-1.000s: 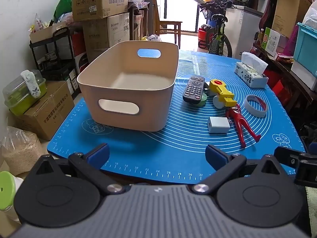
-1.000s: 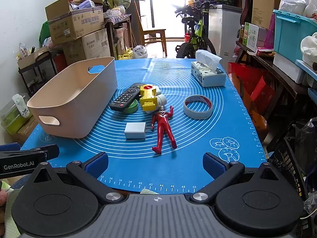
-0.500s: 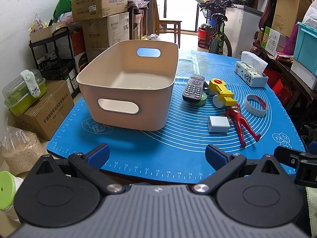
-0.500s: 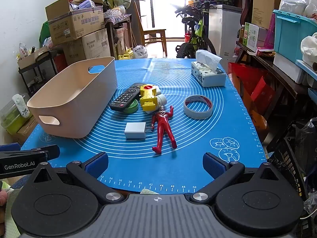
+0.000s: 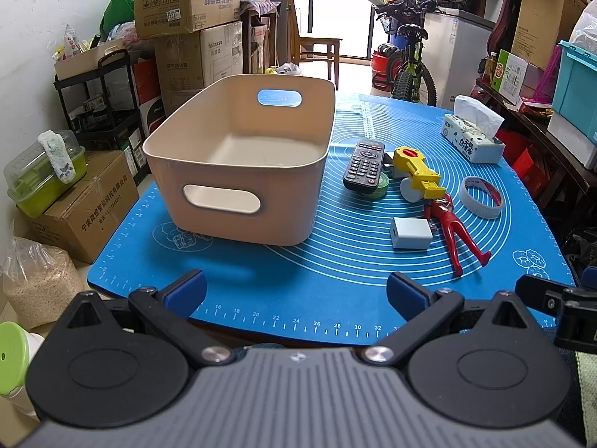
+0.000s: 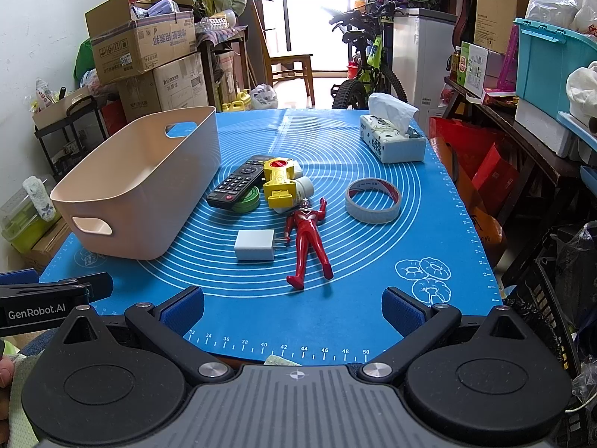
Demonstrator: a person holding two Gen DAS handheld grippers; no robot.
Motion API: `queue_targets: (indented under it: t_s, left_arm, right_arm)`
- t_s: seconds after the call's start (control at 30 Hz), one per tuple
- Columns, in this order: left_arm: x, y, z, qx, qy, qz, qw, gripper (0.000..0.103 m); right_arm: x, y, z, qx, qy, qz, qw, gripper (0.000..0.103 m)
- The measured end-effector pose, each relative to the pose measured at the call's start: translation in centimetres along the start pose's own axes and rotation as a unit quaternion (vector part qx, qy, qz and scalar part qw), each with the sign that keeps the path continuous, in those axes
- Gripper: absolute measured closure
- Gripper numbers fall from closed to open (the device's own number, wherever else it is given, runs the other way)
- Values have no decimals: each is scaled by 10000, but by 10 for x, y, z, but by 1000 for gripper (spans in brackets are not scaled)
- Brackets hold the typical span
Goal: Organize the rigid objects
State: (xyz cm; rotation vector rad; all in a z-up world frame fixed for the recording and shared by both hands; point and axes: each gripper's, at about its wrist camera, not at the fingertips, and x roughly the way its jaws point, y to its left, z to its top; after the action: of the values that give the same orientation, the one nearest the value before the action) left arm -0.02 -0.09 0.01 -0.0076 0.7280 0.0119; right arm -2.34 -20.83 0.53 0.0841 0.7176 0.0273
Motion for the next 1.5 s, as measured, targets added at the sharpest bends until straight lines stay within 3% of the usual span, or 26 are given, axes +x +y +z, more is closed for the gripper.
queue_targets:
  t_s: [1.5]
  left_arm:
    - [3, 1, -1, -15, 24, -14, 10000, 2]
  right_arm:
    - [3, 2, -1, -4, 10, -21, 10000, 2]
